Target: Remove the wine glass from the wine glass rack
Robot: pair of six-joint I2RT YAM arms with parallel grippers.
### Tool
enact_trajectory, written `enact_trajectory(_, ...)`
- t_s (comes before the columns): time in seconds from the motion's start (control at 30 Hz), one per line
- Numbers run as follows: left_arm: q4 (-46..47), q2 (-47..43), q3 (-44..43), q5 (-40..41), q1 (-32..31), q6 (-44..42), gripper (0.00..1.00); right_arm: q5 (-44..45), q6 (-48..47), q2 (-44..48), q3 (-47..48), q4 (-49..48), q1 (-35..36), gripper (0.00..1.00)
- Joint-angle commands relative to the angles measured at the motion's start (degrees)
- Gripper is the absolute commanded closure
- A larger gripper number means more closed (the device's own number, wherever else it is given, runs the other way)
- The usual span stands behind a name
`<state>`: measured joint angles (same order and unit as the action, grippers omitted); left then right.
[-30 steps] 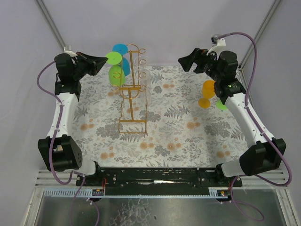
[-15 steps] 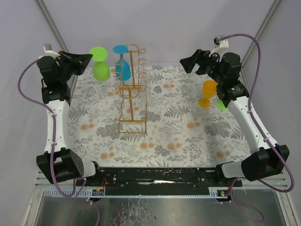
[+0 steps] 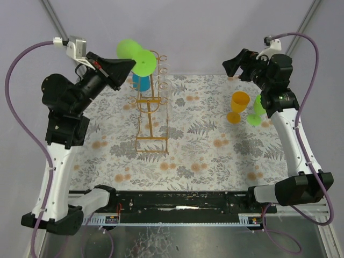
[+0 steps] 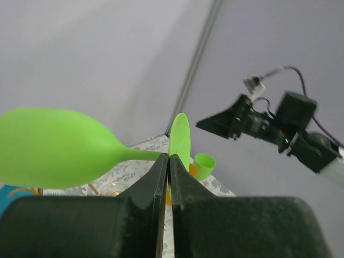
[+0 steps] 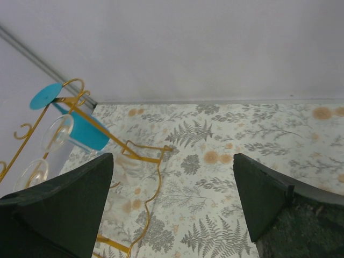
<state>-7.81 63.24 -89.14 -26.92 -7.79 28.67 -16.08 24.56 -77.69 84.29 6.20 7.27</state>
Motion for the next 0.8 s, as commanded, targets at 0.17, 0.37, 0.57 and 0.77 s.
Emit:
enact_trajectory(0.17, -7.7, -1.0, -0.8, 5.0, -14.1, -29.0, 1.00, -4.2, 0.1, 3.5, 4.3, 6.1, -9.2, 0.01)
enact_trajectory(0.37, -11.9, 0.5, -1.3, 7.2, -23.7, -40.0, 1.00, -5.2, 1.7, 5.1, 3.1, 8.7, -11.2, 0.01)
enact_trajectory(0.57, -18.2, 1.9, -0.9, 11.5, -34.4, -51.3, 1.00, -5.3, 2.3, 7.3, -0.4, 10.0, -11.2, 0.01)
enact_trajectory(0.77, -23.2, 3.8, -0.4, 20.7, -45.0, -63.5, 1.00, -5.5, 1.6, 9.3, -2.2, 11.9, -11.2, 0.01)
